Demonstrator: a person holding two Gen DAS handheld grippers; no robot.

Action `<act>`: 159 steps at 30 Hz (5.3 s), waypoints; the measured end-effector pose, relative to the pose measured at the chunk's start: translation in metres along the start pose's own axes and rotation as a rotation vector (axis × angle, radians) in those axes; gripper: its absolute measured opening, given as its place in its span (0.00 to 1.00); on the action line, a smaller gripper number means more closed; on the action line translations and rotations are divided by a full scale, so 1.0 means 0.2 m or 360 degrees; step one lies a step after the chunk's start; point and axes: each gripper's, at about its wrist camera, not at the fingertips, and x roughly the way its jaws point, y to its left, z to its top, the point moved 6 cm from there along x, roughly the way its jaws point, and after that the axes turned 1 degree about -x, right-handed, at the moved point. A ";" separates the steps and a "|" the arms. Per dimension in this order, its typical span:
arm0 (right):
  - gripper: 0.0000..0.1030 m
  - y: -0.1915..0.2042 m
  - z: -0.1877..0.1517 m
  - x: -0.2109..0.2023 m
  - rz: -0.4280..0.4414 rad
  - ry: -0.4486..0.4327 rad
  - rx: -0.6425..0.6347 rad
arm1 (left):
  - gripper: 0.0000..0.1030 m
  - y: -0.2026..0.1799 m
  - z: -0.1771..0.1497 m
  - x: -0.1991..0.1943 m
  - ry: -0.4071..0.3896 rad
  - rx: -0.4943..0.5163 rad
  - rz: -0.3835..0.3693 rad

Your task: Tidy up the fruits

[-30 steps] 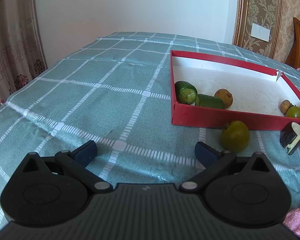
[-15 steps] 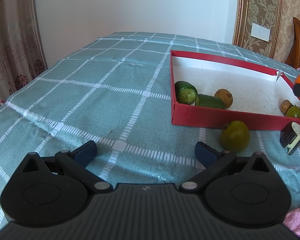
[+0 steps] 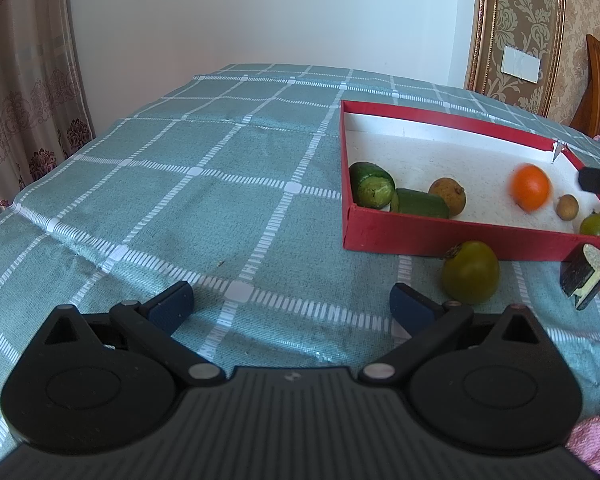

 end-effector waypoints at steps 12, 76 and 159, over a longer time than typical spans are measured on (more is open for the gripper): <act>0.74 -0.24 -0.23 -0.35 -0.0059 -0.0129 0.0213 | 1.00 0.00 0.00 0.00 -0.0002 0.0000 0.0002; 0.75 -0.41 -0.31 -0.40 0.0089 -0.0200 0.0599 | 1.00 -0.38 0.05 0.05 0.0018 0.0190 -0.0126; 0.81 -0.43 -0.31 -0.40 0.0138 -0.0206 0.0636 | 0.30 -0.44 0.04 -0.15 -0.0131 0.0228 -0.0254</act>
